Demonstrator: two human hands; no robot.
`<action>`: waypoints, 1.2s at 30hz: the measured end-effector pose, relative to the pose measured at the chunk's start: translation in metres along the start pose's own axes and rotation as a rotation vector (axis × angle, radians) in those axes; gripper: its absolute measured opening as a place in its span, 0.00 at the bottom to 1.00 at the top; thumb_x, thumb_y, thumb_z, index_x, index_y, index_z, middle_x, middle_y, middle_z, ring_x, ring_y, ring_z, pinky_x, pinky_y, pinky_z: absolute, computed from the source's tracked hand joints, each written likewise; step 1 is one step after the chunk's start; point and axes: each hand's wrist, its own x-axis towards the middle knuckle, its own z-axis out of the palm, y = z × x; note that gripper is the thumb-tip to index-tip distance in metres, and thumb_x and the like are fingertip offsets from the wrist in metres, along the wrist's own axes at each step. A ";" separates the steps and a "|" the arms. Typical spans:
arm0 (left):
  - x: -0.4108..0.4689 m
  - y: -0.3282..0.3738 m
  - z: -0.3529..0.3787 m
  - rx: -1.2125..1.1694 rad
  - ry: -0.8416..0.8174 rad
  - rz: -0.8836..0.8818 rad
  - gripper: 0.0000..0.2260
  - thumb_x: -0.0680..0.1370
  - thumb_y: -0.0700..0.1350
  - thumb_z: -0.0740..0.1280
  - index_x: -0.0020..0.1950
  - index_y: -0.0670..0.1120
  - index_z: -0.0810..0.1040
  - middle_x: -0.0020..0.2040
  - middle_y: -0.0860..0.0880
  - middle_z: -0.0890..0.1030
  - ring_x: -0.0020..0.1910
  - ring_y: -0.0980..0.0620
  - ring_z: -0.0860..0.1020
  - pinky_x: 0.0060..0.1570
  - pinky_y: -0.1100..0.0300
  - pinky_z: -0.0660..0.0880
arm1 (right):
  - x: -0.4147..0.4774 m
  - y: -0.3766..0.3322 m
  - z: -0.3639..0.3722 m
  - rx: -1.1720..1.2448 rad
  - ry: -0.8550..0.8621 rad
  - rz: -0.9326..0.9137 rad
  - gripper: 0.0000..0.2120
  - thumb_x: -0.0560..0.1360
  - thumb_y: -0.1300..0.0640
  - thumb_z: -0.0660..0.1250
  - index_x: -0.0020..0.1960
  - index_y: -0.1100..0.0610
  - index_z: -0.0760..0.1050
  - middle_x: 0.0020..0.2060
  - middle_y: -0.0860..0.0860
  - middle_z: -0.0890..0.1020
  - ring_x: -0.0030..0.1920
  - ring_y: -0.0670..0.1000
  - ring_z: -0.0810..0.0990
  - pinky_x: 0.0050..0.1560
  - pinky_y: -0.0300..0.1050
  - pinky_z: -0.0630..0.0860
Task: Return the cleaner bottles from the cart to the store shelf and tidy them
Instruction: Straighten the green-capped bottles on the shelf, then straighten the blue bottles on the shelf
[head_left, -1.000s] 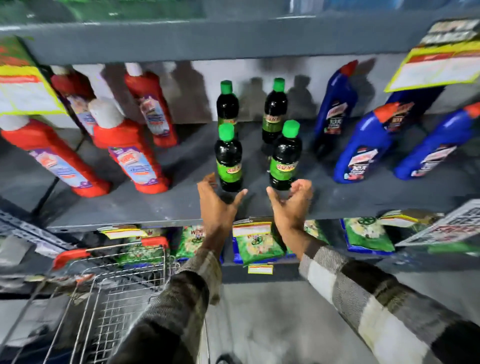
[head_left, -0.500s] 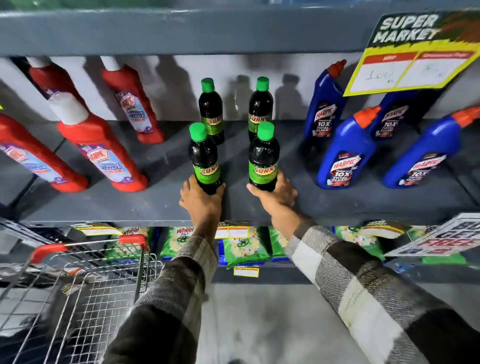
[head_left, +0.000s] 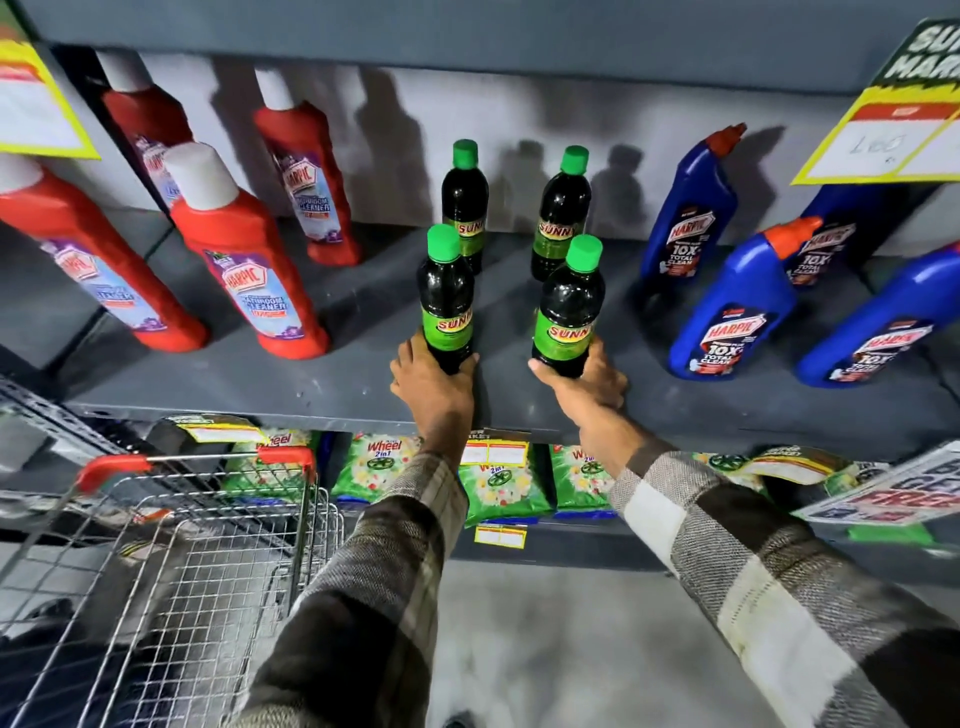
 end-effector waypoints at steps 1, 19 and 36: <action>0.000 0.000 0.000 -0.002 -0.002 0.003 0.31 0.68 0.51 0.78 0.66 0.43 0.73 0.64 0.44 0.76 0.63 0.42 0.72 0.64 0.44 0.66 | 0.000 0.000 0.000 -0.002 0.005 0.004 0.34 0.62 0.40 0.75 0.65 0.43 0.67 0.62 0.53 0.75 0.68 0.59 0.68 0.67 0.53 0.71; -0.055 0.018 -0.015 -0.126 0.118 0.060 0.42 0.66 0.54 0.79 0.72 0.40 0.63 0.68 0.38 0.63 0.67 0.37 0.65 0.71 0.39 0.59 | -0.018 0.019 -0.021 0.358 -0.008 -0.101 0.44 0.62 0.63 0.79 0.72 0.53 0.62 0.63 0.54 0.75 0.56 0.49 0.75 0.57 0.42 0.74; -0.177 0.125 0.155 -0.426 -0.506 0.161 0.36 0.68 0.36 0.68 0.75 0.45 0.60 0.70 0.45 0.73 0.70 0.48 0.72 0.71 0.45 0.69 | 0.062 0.112 -0.154 0.261 -0.051 -0.116 0.46 0.64 0.63 0.69 0.76 0.47 0.50 0.69 0.53 0.71 0.69 0.56 0.71 0.72 0.57 0.67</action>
